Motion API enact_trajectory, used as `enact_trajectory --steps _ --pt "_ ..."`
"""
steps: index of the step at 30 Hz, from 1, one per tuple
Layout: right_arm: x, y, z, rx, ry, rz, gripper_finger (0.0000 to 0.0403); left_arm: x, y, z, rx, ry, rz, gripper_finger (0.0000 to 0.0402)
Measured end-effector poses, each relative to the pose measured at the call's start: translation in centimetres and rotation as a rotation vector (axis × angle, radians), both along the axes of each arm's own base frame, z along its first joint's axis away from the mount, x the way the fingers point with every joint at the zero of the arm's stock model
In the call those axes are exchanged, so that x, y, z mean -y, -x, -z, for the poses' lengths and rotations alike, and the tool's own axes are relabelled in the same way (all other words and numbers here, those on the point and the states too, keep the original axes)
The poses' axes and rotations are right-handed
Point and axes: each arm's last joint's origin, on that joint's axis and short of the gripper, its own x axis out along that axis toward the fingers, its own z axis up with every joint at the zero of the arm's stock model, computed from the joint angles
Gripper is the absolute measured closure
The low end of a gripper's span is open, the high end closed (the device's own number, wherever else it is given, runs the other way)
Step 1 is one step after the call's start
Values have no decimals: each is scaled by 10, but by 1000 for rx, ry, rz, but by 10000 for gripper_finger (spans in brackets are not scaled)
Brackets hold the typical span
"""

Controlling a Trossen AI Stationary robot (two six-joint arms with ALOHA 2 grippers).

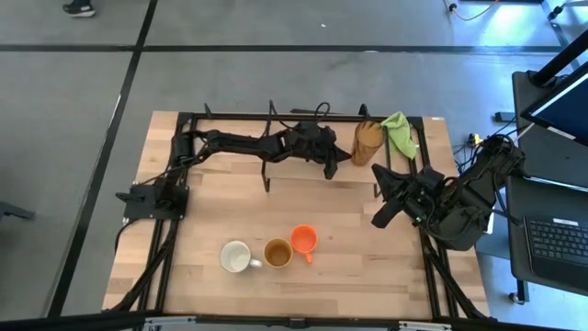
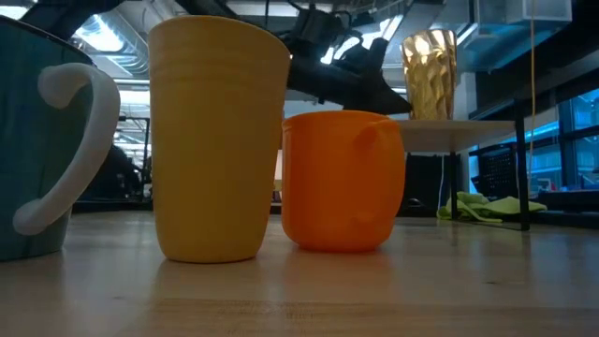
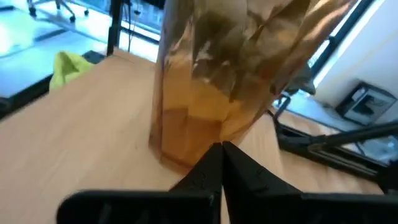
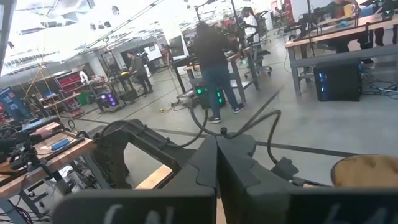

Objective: Stack small to large cups/mugs on shelf
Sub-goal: Put the brown cup on the shelf

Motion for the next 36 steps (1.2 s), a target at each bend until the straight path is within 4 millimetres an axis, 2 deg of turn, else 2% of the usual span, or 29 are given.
enact_trajectory --steps 5,19,27,36 --pt "-1 -1 1 5 -5 0 398 0 -1 4 -8 6 4 400" --pt "-1 -1 1 7 -6 0 398 -1 -2 -1 53 -3 43 399" --pt "-4 -4 4 19 -18 0 398 -5 -7 14 66 21 110 400" --pt "-11 -12 11 36 -35 -1 398 -14 -5 8 43 43 79 400"
